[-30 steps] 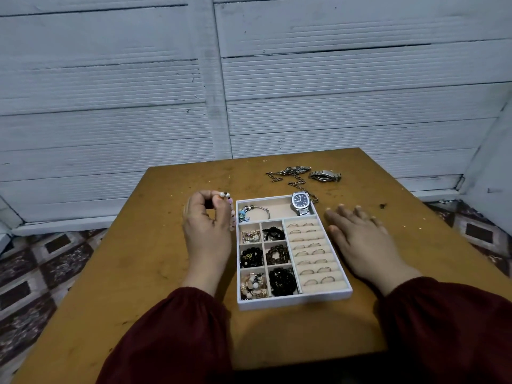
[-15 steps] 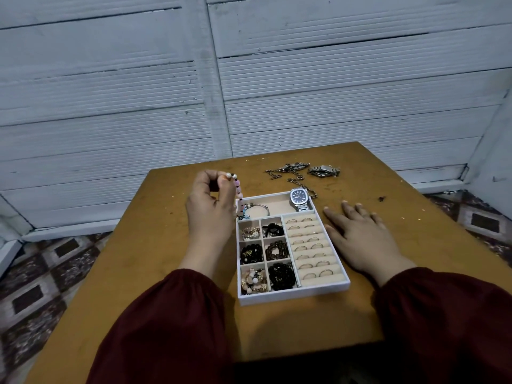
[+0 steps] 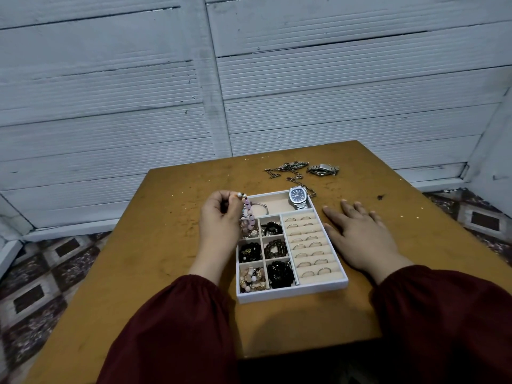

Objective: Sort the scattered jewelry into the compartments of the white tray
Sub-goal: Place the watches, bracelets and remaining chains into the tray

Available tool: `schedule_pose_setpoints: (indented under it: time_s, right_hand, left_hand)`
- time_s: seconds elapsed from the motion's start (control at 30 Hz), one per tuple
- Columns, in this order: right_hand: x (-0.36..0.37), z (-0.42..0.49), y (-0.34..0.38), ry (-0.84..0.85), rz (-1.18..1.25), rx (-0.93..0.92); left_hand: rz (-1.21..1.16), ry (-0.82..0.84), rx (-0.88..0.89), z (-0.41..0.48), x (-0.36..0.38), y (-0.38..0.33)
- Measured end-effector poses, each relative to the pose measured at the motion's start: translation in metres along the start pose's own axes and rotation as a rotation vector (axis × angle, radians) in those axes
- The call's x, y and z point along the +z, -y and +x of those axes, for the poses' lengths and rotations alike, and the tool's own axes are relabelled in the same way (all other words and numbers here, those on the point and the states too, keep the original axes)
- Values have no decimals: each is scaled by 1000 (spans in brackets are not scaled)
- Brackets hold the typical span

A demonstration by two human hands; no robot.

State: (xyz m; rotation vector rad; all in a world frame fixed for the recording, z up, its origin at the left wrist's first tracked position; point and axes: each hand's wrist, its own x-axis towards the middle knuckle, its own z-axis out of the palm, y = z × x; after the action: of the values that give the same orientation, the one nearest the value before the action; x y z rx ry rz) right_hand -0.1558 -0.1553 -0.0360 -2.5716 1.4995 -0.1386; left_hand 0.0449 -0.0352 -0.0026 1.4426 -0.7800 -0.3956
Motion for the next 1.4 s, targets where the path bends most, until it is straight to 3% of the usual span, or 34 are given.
schedule_pose_setpoints:
  time_s: [0.13,0.4,0.93,1.13,1.23,1.4]
  right_hand:
    - [1,0,0,-5,12,-1]
    - [0,0,0,-10,26,6]
    - [1,0,1,-28,17,0]
    - [1,0,1,-23,23,1]
    - [0,0,0,-23,20,2]
    - [1,0,0,-21,14,2]
  left_hand:
    - [-57,20,-94,-1,-2,3]
    - [213,86,-61,6,-9,18]
    - [408,124,-31,1,-18,12]
    - [695,-13,-23,-5,-20,19]
    - [916,-27,48,-14,-15,13]
    - [1041,-15,102,-18,-10,9]
